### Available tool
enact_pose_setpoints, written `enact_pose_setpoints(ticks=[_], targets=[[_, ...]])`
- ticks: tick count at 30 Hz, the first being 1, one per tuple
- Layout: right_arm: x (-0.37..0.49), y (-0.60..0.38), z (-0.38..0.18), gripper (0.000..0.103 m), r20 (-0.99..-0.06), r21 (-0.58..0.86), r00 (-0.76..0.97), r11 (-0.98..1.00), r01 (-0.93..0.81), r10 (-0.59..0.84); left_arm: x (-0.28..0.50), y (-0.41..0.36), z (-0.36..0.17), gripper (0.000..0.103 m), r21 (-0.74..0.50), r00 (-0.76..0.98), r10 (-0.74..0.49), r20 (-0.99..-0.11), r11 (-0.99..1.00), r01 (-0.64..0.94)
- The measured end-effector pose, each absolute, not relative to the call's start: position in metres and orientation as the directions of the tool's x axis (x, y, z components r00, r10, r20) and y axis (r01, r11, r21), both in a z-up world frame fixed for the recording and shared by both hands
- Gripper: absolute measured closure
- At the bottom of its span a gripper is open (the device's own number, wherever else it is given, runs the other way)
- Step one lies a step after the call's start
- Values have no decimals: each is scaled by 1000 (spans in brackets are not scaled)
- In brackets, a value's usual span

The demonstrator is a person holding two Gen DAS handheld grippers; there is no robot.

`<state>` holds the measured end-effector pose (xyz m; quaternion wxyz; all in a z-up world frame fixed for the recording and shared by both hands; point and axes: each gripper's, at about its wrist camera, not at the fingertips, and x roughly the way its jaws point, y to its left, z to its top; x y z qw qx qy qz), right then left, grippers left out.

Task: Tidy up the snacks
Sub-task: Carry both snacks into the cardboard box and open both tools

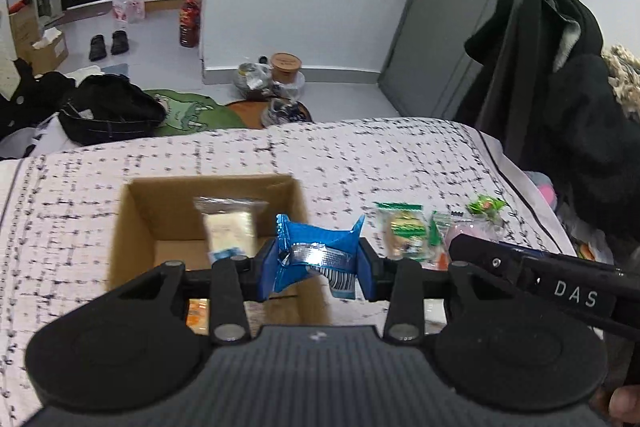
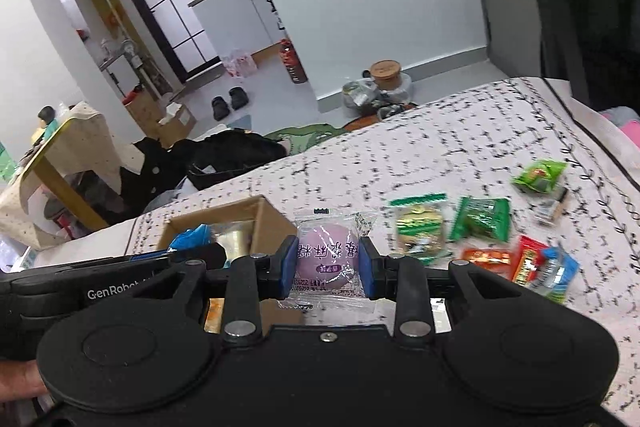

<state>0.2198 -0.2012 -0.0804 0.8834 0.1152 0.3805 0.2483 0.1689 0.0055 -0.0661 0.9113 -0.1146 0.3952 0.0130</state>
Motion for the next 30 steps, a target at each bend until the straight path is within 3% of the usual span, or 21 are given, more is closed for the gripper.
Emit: enact_pose_setpoints(ticks=[15, 30], targets=[[219, -148, -73, 72, -604, 379, 555, 819, -431, 572, 159, 75, -62, 63, -177, 695, 43, -718, 954, -241], [236, -100, -79, 69, -609, 343, 534, 802, -489, 586, 160, 112, -81, 63, -197, 684, 66, -726, 934, -299]])
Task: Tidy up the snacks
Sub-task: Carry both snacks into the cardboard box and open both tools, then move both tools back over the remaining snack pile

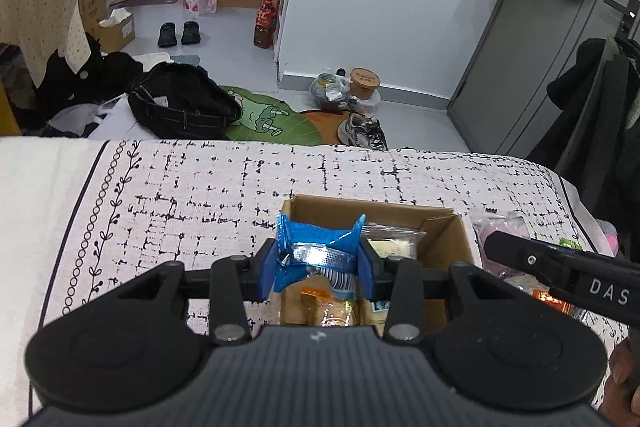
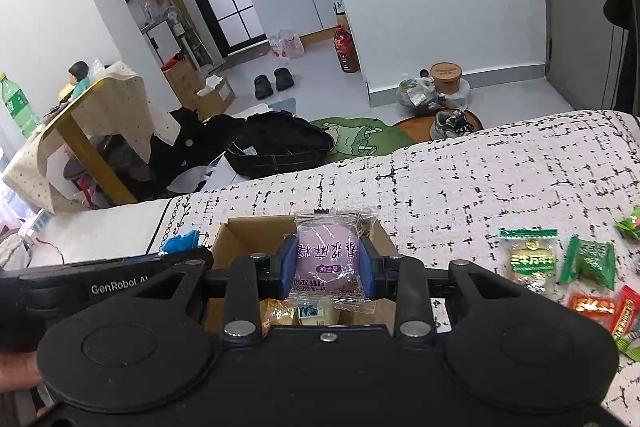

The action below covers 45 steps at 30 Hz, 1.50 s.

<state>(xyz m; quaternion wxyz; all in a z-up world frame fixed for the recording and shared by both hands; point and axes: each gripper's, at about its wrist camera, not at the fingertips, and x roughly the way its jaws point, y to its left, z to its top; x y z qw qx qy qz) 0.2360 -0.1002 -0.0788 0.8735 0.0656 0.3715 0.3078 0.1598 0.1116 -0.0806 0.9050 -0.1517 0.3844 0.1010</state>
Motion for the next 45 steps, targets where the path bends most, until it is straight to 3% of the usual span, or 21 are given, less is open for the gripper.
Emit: enact_pose_setpoints(ticks=[5, 7, 15, 29, 37, 45], targets=[[240, -100, -82, 63, -615, 341, 546, 816, -467, 569, 164, 116, -89, 63, -214, 678, 58, -733, 926, -310], [239, -105, -84, 56, -621, 347, 549, 824, -447, 559, 166, 116, -91, 63, -212, 676, 55, -735, 928, -306], [230, -128, -81, 48, -630, 360, 559, 840, -405, 539, 183, 110, -97, 61, -215, 683, 42, -729, 934, -287], [215, -180, -94, 42, -657, 370, 572, 871, -322, 491, 182, 93, -96, 40, -204, 674, 28, -738, 943, -262], [211, -210, -93, 40, -655, 380, 590, 881, -283, 472, 173, 81, -91, 34, -196, 670, 23, -742, 948, -250], [212, -241, -91, 30, -652, 341, 626, 903, -262, 428, 160, 86, -76, 25, -221, 674, 36, -738, 931, -292]])
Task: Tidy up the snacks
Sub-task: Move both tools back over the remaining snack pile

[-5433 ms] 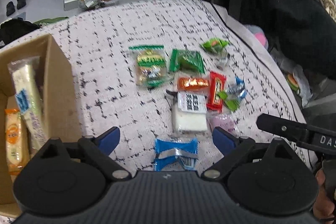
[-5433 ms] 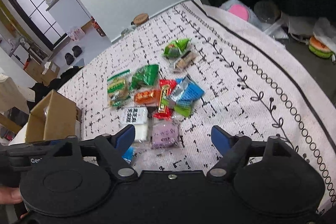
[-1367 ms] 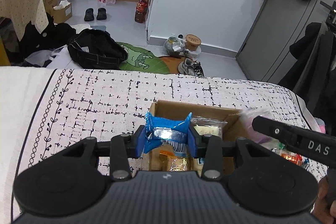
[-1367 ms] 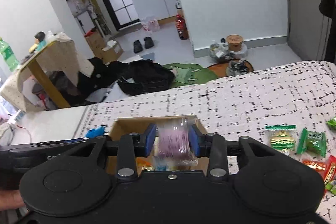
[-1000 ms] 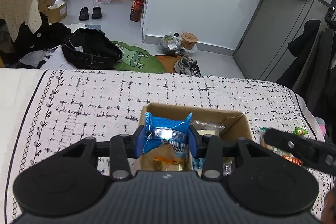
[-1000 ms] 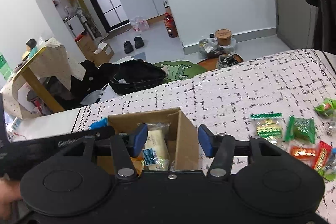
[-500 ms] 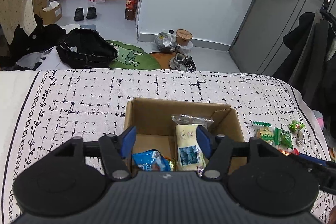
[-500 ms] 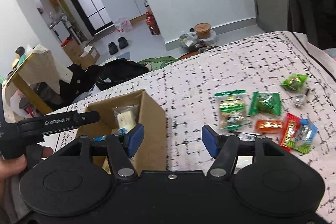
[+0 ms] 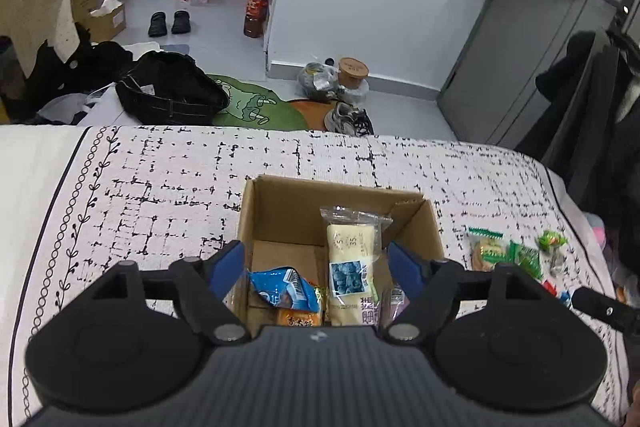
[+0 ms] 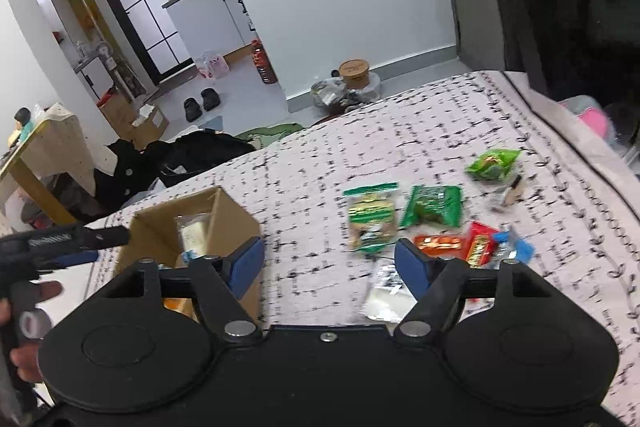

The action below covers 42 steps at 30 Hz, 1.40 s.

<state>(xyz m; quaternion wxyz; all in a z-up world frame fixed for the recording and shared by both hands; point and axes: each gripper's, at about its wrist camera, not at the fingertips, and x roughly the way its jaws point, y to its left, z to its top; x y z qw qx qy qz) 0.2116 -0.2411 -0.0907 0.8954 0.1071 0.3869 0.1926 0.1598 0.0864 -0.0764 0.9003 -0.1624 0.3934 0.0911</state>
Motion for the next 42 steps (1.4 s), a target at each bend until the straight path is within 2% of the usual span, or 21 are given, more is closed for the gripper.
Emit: enact_pose_setpoints(ticks=[7, 16, 23, 35, 42], targets=[[211, -268, -92, 24, -652, 344, 644, 913, -219, 400, 160, 67, -70, 21, -230, 680, 10, -734, 937, -263], [210, -294, -94, 24, -665, 339, 648, 923, -182, 373, 167, 22, -67, 21, -248, 686, -73, -724, 956, -159], [211, -311, -97, 25, -672, 338, 653, 929, -151, 350, 175, -14, -65, 21, -217, 699, -85, -710, 971, -103], [216, -331, -111, 25, -683, 330, 669, 941, -75, 292, 204, -68, -81, 21, -164, 651, -147, -744, 986, 36], [219, -338, -117, 15, -668, 306, 701, 951, -46, 249, 218, -98, -101, 21, -158, 619, -158, -769, 986, 55]])
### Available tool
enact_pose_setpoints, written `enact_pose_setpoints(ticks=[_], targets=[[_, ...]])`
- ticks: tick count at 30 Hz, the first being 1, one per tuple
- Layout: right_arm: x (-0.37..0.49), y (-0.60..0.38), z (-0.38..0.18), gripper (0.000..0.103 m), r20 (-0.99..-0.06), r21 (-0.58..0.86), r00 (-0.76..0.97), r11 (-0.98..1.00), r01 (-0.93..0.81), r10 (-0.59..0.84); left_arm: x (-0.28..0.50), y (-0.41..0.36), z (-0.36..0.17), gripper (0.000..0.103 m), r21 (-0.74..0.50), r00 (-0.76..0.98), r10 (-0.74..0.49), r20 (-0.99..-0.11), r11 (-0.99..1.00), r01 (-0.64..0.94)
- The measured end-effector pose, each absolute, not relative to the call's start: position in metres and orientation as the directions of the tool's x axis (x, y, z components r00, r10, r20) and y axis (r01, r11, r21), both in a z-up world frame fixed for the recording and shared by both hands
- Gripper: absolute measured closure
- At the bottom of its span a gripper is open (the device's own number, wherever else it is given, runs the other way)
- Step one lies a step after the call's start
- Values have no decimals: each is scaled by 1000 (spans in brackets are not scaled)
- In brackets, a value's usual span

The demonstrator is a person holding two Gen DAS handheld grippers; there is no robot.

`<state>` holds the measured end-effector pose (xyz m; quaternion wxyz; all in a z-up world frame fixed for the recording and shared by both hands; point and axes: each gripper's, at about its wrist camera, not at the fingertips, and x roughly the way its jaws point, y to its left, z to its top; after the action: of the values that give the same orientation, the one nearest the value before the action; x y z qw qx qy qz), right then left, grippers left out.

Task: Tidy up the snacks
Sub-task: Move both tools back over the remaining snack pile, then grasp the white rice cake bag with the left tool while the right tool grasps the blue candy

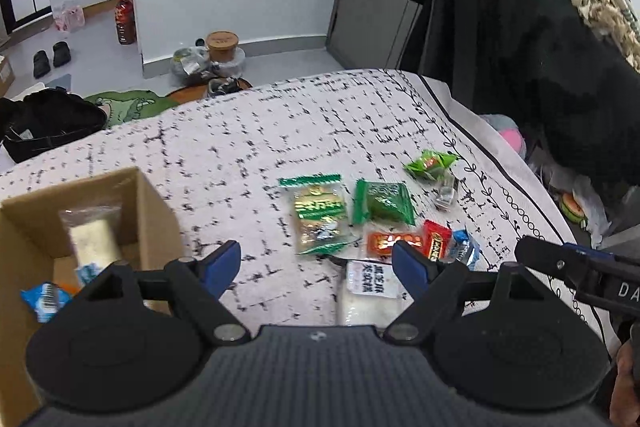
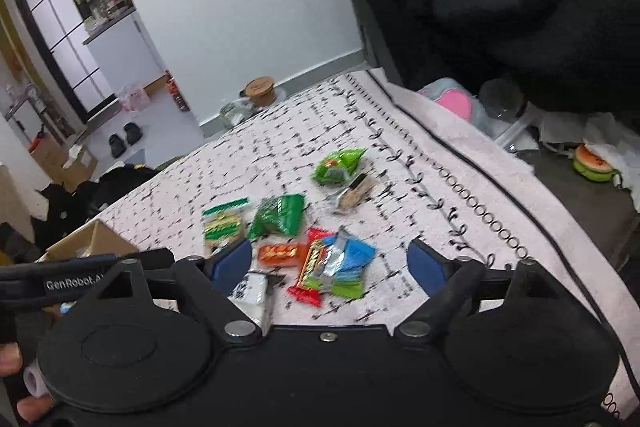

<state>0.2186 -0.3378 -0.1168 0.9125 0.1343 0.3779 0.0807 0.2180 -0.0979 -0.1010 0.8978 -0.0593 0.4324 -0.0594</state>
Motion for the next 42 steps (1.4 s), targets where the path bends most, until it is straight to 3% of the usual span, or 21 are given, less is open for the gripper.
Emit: enact_pose_setpoints(ticks=[18, 23, 27, 29, 33, 35, 42], targets=[[237, -349, -155, 9, -724, 339, 635, 941, -14, 270, 236, -139, -144, 24, -156, 551, -174, -816, 985, 80], [242, -350, -165, 9, -741, 350, 612, 937, 3, 275, 239, -145, -157, 30, -159, 520, -180, -835, 984, 86], [246, -349, -172, 14, -743, 373, 602, 928, 8, 293, 243, -149, -169, 36, -165, 484, -186, -855, 982, 88], [249, -348, -177, 19, -751, 380, 588, 925, 13, 300, 245, -149, -176, 44, -163, 465, -180, -867, 984, 78], [252, -344, -184, 28, -755, 392, 580, 919, 27, 305, 245, -150, -182, 47, -155, 464, -171, -869, 985, 73], [254, -343, -188, 33, -755, 401, 578, 915, 35, 309, 245, -149, -182, 55, -147, 470, -158, -868, 987, 60], [266, -335, -191, 40, -752, 409, 586, 911, 57, 301, 241, -133, -174, 57, -186, 483, -159, -861, 983, -7]])
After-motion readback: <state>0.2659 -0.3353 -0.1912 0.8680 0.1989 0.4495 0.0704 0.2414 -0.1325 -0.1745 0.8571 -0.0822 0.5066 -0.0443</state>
